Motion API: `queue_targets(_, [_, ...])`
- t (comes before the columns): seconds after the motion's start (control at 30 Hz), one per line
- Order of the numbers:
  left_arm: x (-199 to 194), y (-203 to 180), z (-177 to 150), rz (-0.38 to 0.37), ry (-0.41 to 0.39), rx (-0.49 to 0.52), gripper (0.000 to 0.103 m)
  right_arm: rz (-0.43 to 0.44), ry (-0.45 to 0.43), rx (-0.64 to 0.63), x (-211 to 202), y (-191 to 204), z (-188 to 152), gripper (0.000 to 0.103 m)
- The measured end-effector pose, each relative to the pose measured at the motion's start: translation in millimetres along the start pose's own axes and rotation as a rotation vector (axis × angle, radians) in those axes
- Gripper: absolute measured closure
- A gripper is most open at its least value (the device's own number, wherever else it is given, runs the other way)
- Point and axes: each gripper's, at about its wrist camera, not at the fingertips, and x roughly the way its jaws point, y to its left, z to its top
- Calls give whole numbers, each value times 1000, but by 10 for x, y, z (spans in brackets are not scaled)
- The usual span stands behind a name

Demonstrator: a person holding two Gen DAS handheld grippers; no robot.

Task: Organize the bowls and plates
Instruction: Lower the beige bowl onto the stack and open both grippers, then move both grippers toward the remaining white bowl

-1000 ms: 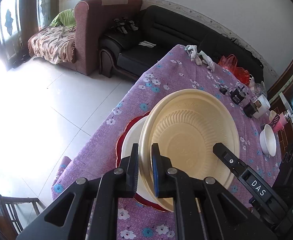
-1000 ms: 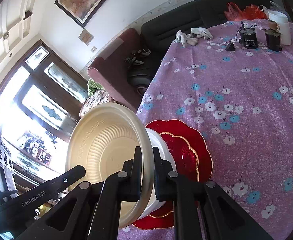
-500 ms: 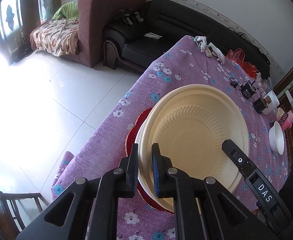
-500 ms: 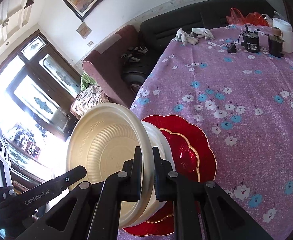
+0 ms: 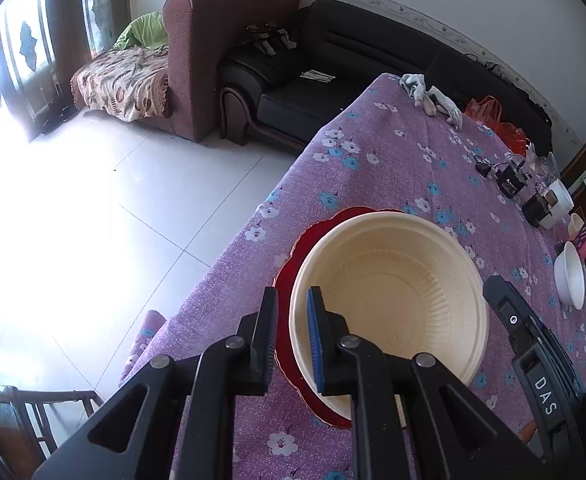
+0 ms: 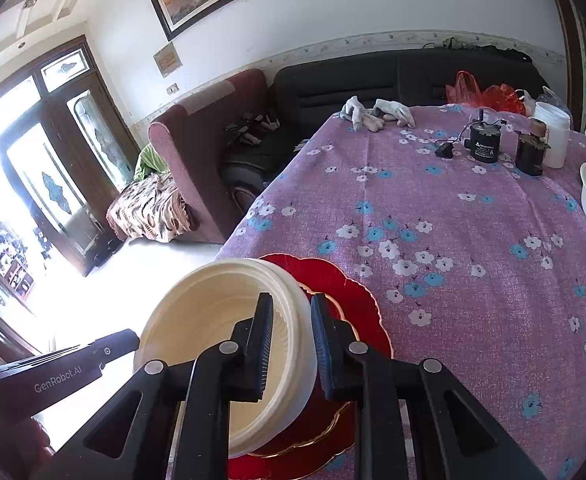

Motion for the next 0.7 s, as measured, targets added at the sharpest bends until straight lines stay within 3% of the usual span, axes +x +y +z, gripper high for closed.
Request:
queue_targets(0.2, [-128,-3,16,3,-44,-27,89,59,-8,92,-60,-311,17,81])
queue_targets(0.3, [-261,-126,9,18,-99,-10,89,47,-11,142,-90,-546,20,81])
queue_targets(0.43, [-446,-506,-53,7,-166,64,87,-11,-31,194,-198,-937,17,81])
queue_targets(0.5, [-501,-737,-98,0,-188,114,74,-33,-44,228,-275,-1154,18,81])
queue_targets(0.7, [-497,-1472,-299,-60,-187,255,73,-87,-94,323,-592,-1786,-10,81])
